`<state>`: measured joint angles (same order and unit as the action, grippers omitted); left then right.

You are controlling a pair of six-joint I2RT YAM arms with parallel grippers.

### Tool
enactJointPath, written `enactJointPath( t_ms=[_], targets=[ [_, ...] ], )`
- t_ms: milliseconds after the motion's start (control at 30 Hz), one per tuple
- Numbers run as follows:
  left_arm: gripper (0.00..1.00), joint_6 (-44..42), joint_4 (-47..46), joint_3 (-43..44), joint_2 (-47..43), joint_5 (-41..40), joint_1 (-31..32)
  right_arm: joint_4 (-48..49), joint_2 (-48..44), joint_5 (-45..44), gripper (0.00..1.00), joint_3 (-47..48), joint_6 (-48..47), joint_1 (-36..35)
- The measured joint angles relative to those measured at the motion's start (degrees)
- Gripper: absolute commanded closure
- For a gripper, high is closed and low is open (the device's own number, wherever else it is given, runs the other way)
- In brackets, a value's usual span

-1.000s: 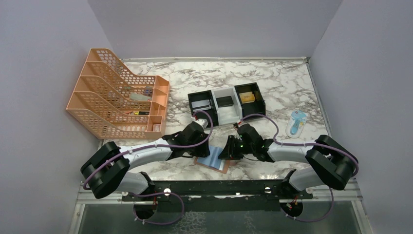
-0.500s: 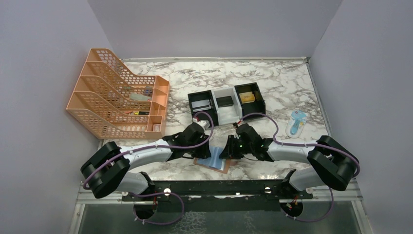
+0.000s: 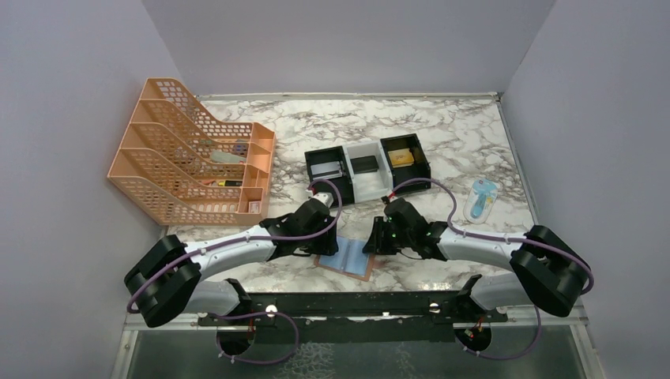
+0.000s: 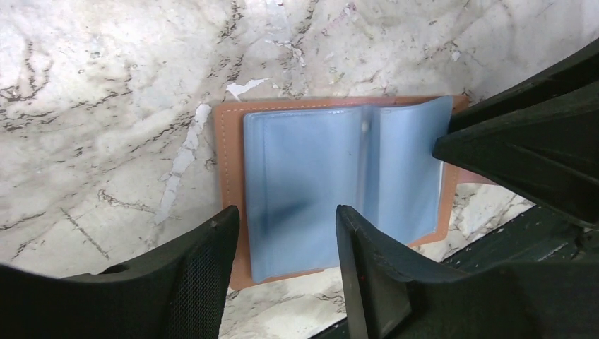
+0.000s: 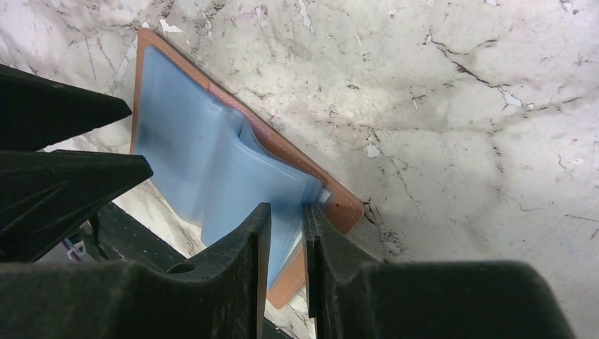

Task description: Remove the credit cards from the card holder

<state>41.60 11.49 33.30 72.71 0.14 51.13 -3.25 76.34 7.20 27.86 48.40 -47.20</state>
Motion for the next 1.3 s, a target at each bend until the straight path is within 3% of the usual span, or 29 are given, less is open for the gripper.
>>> enactJointPath(
  t_ms=[500, 700, 900, 1100, 1300],
  targets=[
    [0.6, -0.8, -1.3, 0.8, 3.2, 1.5, 0.0, 1.2, 0.0, 0.4, 0.73, -0.8, 0.9, 0.0],
    [0.72, -1.0, -3.3, 0.7, 2.3, 4.8, 0.0, 3.1, 1.0, 1.2, 0.73, -0.8, 1.0, 0.0],
    [0.72, -0.9, -3.4, 0.6, 1.3, 4.8, 0.0, 3.1, 0.9, 1.2, 0.7, -0.7, 0.8, 0.0],
    [0.45, 0.2, -0.9, 0.6, -0.9, 1.5, 0.0, -3.3, -3.2, -3.7, 0.52, 1.5, -2.4, 0.0],
    [0.13, 1.0, 3.0, 1.1, -5.6, -5.0, 0.0, -9.3, -10.4, -16.5, 0.42, 8.1, -9.1, 0.0]
  ],
)
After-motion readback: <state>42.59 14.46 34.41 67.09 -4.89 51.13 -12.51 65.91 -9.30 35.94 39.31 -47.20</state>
